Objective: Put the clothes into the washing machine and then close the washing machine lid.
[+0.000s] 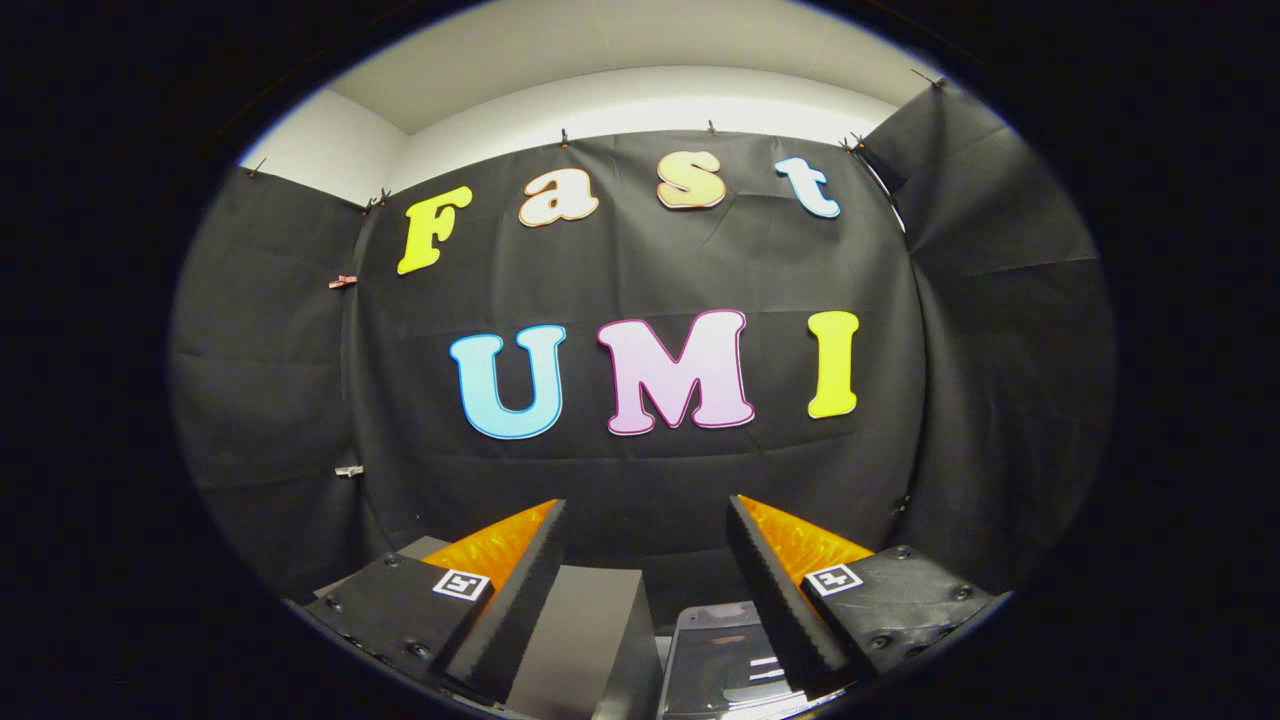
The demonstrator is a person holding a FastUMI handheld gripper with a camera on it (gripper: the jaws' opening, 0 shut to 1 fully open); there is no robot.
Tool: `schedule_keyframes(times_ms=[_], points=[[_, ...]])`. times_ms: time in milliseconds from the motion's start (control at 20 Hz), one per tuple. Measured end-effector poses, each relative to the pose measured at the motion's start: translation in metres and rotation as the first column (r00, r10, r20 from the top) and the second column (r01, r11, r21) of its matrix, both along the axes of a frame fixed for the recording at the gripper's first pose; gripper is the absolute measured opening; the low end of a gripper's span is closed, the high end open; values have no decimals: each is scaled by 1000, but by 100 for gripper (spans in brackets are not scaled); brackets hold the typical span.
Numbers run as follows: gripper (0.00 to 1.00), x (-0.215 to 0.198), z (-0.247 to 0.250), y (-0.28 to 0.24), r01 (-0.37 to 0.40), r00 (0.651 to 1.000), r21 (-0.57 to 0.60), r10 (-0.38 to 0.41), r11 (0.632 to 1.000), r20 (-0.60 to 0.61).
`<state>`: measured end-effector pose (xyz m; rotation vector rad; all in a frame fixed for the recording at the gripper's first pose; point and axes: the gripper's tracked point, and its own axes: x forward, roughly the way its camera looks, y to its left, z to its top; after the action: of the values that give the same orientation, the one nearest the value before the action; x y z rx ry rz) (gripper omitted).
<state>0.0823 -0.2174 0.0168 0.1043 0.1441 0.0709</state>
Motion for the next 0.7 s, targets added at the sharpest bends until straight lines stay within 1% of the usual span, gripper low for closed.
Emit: schedule_keyframes(times_ms=[400,700], points=[[99,-29,8,35,8,1000,-47,-7,999,21],[99,-34,8,35,33,999,-45,-32,998,22]])
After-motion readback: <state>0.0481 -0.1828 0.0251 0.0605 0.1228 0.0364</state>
